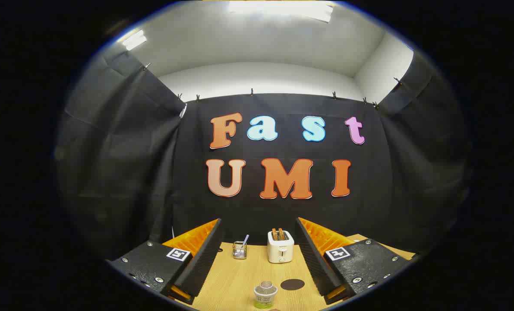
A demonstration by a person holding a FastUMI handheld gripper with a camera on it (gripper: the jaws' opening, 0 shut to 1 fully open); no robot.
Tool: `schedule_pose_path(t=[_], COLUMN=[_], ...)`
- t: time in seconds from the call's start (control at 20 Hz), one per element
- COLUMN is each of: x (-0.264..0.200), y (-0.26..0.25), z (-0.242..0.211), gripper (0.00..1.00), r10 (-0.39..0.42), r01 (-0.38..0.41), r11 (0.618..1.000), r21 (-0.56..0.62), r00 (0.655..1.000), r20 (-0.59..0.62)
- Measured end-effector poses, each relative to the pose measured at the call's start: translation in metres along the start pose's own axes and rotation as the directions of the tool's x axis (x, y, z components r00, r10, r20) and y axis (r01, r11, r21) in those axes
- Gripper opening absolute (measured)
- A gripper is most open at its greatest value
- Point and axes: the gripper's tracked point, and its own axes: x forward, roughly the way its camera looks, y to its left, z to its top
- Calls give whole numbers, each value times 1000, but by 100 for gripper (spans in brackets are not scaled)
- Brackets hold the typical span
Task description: Take the bottle from table, then pour the juice into the cup, finally place the bottle on the coaster
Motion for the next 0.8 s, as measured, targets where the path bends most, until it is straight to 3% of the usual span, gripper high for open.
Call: schedule_pose_path(t=[0.8], x=[-2], y=[-11], z=[-10], gripper=[98], r10=[-56], r01=[56], r11=[998], r21=[-35], r00=[998], r20=[-6])
